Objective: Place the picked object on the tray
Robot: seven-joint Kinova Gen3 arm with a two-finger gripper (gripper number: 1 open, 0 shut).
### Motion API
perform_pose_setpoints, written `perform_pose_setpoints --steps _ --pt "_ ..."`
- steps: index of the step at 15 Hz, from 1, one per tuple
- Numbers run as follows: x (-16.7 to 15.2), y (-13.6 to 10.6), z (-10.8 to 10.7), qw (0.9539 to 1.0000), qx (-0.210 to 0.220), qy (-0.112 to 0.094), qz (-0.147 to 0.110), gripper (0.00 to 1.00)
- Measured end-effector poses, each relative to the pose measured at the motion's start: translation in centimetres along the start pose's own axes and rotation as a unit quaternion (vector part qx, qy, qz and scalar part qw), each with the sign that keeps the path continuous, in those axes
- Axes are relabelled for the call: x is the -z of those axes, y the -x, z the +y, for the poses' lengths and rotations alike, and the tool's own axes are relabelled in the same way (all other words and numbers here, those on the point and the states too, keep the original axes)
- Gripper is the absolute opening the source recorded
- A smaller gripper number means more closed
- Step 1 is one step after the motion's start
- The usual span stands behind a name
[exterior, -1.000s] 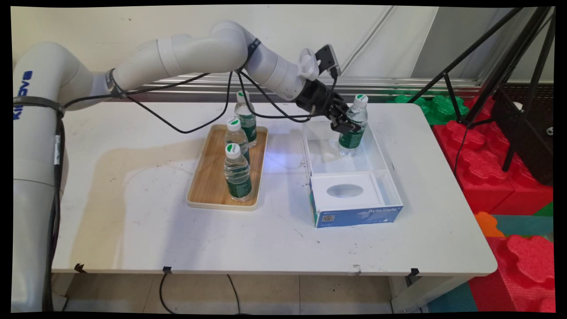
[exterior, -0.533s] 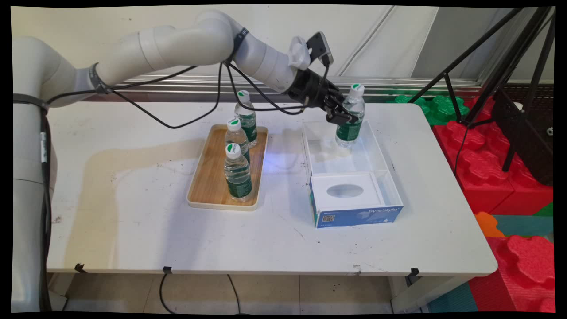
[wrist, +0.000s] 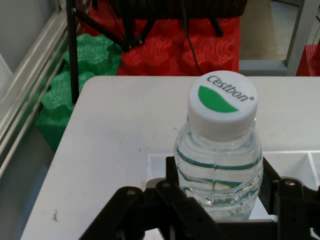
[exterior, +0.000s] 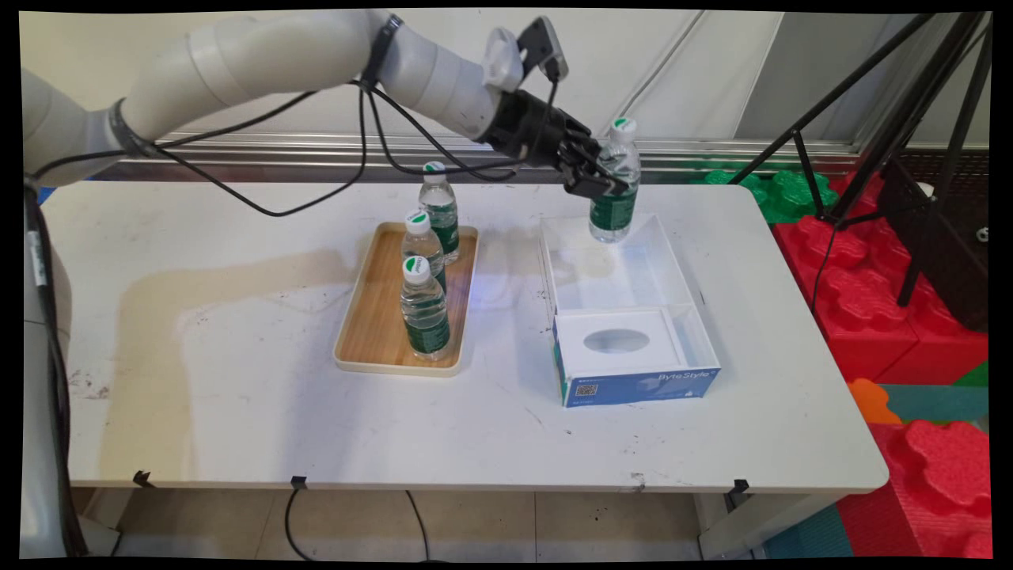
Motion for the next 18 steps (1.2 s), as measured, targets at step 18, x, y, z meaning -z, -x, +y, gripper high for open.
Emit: perform_pose_setpoints --steps 18 --pt "17.3 -1.6 1.7 1.0000 0.000 0.001 0.003 0.00"
